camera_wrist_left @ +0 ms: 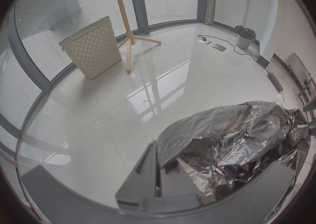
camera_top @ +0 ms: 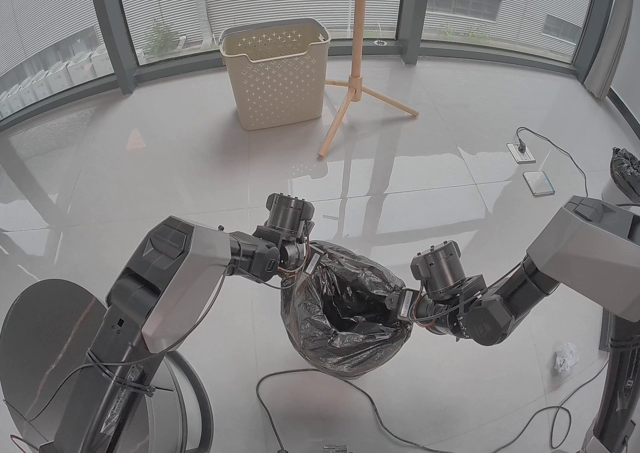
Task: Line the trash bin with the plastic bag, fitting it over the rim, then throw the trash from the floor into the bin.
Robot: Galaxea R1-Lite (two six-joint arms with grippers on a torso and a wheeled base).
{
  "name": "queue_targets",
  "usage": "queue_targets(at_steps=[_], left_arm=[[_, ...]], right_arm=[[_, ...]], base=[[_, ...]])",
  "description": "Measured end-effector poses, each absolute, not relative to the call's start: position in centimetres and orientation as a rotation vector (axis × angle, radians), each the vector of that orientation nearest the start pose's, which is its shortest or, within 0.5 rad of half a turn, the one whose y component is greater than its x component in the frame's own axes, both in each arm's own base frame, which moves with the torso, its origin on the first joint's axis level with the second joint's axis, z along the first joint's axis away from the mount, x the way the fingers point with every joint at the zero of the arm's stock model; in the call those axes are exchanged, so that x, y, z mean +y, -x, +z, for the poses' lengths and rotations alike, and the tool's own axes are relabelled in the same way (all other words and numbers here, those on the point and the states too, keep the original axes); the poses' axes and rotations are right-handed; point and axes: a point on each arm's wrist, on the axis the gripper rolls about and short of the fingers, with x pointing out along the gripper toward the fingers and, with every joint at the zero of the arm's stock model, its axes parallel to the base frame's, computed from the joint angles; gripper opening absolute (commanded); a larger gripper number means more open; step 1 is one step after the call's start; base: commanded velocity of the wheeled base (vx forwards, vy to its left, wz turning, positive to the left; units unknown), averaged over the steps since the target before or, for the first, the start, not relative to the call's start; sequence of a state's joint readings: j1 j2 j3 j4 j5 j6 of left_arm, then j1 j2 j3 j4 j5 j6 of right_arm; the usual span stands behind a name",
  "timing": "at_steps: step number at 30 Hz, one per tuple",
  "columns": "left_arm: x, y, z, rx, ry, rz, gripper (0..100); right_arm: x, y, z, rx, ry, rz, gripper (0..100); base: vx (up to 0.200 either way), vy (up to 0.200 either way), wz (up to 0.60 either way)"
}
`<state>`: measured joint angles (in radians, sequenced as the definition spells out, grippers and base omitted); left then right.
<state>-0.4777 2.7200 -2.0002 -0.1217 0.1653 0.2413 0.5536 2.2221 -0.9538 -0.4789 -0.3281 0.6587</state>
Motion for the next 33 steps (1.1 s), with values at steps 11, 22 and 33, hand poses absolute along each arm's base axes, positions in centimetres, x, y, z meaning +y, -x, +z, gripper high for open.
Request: queue_targets(at_steps=[11, 22, 33], left_arm=[[-24.0, -48.3, 1.1, 0.524, -0.419, -0.365, 0], [-24.6, -48.1, 1.0, 0.516, -0.421, -0.376, 100], [-22.4, -49.1, 1.9, 0.508, -0.39, -0.352, 100]], right_arm=[[19.2, -32.2, 2.3, 0.75, -0.286, -0.028, 100], [19.1, -32.1, 2.2, 0.752, -0.287, -0.031, 100], [19.0, -31.9, 2.0, 0.76, -0.282, -0.031, 100]], base=[[0.0, 0.0, 0.0], [0.0, 0.0, 0.0], [0.0, 0.0, 0.0]])
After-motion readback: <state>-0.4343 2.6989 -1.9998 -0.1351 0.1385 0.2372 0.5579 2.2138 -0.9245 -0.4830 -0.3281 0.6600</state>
